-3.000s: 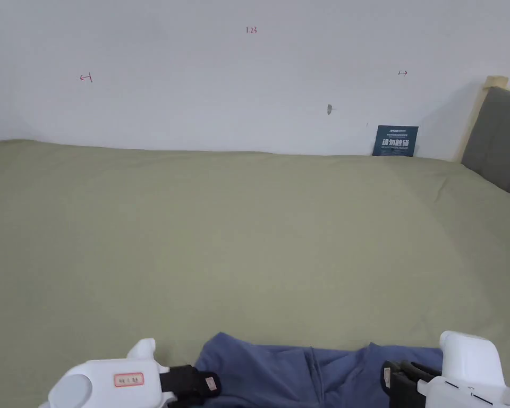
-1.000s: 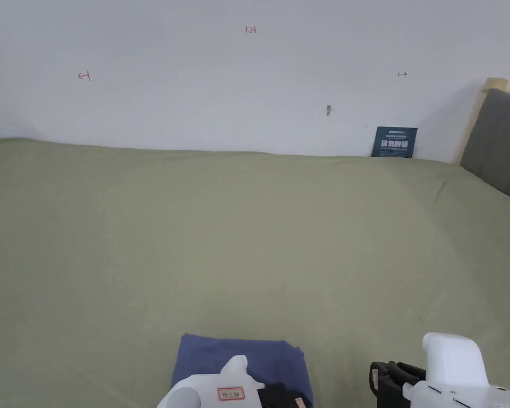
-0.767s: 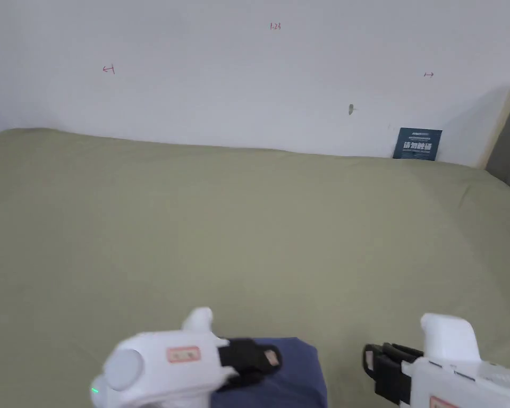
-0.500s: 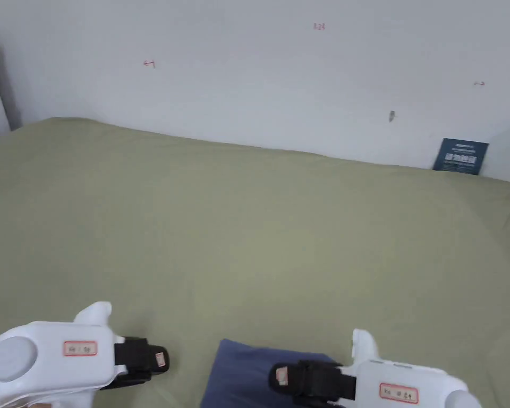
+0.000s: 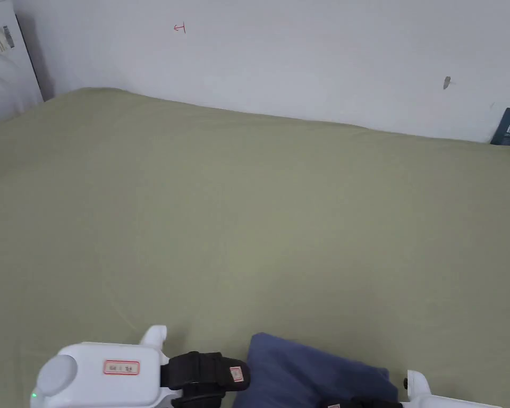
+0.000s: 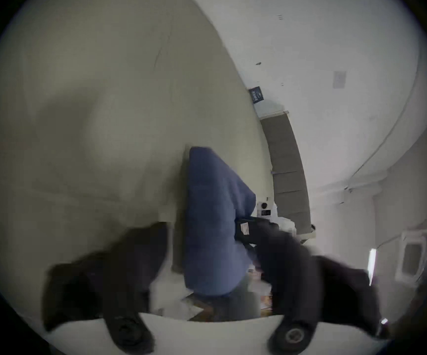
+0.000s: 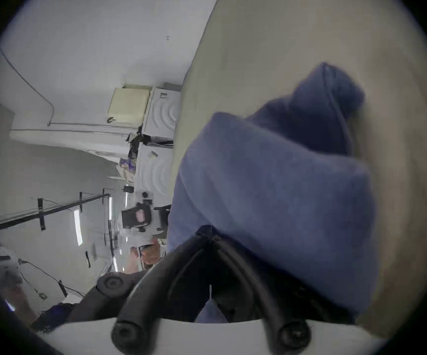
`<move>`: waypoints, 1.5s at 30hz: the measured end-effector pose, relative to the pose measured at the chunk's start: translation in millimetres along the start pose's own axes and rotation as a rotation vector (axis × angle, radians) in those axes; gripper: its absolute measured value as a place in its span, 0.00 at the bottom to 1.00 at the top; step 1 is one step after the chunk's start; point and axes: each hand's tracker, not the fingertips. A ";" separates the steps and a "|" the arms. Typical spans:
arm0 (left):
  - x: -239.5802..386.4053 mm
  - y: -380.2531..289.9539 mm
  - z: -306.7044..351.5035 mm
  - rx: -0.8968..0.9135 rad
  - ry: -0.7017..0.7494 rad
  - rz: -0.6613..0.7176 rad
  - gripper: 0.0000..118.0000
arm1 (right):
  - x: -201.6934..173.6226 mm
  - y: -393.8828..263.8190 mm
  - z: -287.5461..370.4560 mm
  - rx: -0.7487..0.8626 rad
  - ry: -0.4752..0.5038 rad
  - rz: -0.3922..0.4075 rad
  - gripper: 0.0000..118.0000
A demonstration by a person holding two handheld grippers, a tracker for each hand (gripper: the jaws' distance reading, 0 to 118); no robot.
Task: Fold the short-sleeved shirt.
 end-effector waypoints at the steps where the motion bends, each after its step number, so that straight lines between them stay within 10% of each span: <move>1: -3.1 -3.0 -8.0 0.013 -0.002 0.045 0.76 | 0.6 -1.4 1.1 0.003 0.003 0.002 0.01; 5: -12.7 -7.9 -46.8 -0.047 -0.199 0.186 0.75 | 5.0 -0.2 0.3 0.009 0.010 0.005 0.01; 8: 10.1 -9.0 -58.5 -0.085 -0.093 0.013 0.69 | 1.5 -2.5 -0.4 0.011 0.008 0.013 0.01; 10: 6.2 -4.1 -53.8 -0.142 0.003 0.013 0.29 | 0.2 -3.2 -0.4 0.015 0.011 0.019 0.01; 11: 2.3 -4.5 -53.7 -0.153 0.058 0.033 0.26 | -0.3 -4.1 0.0 0.019 0.012 0.022 0.01; 28: -10.4 38.2 16.7 -0.141 0.065 -0.107 0.23 | -10.9 -21.1 14.6 0.193 -0.036 0.068 0.01; 45: -104.1 179.3 316.4 -0.029 0.512 -0.023 0.22 | -51.1 -45.6 -28.2 0.177 -0.117 0.166 0.01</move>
